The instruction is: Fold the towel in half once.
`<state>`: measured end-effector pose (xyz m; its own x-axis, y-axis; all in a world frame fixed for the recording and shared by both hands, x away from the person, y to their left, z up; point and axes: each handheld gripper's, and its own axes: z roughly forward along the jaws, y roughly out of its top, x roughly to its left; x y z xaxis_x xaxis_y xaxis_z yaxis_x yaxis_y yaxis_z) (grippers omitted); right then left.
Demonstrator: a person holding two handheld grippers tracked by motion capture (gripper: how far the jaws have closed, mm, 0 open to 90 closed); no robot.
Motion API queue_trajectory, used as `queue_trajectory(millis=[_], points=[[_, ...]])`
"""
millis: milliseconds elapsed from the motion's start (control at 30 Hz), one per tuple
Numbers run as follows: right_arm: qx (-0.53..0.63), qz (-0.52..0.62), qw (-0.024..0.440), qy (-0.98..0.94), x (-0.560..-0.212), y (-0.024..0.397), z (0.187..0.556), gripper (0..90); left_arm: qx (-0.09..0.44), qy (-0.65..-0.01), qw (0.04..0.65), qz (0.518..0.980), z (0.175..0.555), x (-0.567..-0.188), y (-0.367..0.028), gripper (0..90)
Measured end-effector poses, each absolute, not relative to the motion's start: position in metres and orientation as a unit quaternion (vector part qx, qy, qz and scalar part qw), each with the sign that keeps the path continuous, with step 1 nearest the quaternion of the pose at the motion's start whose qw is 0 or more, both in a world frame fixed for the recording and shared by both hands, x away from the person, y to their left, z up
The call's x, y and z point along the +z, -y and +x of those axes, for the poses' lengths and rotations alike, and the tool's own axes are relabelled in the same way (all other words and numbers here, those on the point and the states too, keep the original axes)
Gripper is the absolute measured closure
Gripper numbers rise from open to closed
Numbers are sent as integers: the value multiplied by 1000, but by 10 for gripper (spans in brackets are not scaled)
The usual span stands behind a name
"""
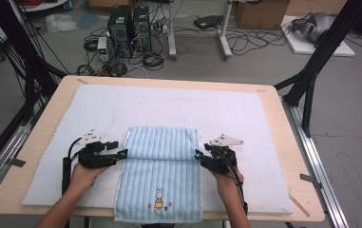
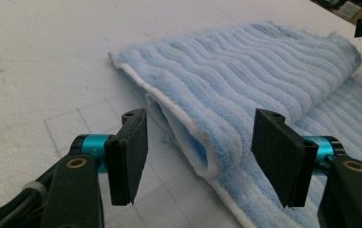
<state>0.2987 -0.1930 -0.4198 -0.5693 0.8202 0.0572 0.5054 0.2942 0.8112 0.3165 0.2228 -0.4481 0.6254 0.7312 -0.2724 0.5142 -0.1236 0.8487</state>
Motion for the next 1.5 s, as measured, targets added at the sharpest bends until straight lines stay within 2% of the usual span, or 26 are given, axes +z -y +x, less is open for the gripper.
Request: queue_trajectory(millis=[267,433,600,700,1100,1500], points=[[412,451,203,-765,-423,204,302,332,100,-447,519,721,345,-441,-219,357],[412,450,204,-765,-424,206,304,328,119,-467,494,723,374,-435,-209,348],[413,449,201,-766,-424,205,304,328,121,-487,473,725,389,-444,-198,340],[416,450,199,-765,-423,205,305,328,118,-483,457,738,391,-451,-191,389],[419,447,190,-767,-425,199,307,328,129,-439,452,765,387,-451,-183,849],[413,456,189,-765,-419,191,332,344,112,-429,520,730,381,-435,-198,869]])
